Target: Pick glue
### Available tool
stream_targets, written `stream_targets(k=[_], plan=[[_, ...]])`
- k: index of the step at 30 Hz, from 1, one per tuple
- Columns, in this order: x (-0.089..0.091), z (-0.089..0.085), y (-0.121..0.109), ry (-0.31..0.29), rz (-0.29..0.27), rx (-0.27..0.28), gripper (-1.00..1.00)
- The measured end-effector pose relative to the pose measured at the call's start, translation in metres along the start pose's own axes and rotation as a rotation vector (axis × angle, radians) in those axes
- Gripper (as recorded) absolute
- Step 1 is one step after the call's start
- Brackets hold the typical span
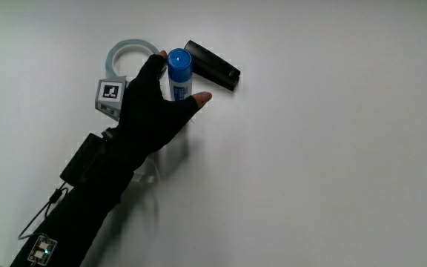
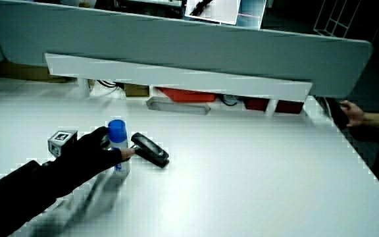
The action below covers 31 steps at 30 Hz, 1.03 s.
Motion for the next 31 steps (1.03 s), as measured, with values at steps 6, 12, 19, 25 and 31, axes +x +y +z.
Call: stream_targets(k=[6,12,19,25,31], plan=[[-0.005,0.003,0.002,-0.005,-0.030,0.066,0.40],[-0.009,0.007,0.002,-0.005,-0.030,0.108,0.80],[-0.004,0.007,-0.002,0.020,-0.054,0.128,1.00],[0.015,0.015,-0.011,0.014,-0.139,0.092,1.00],[0.050,0.024,-0.032,0.015,-0.209,0.003,1.00]])
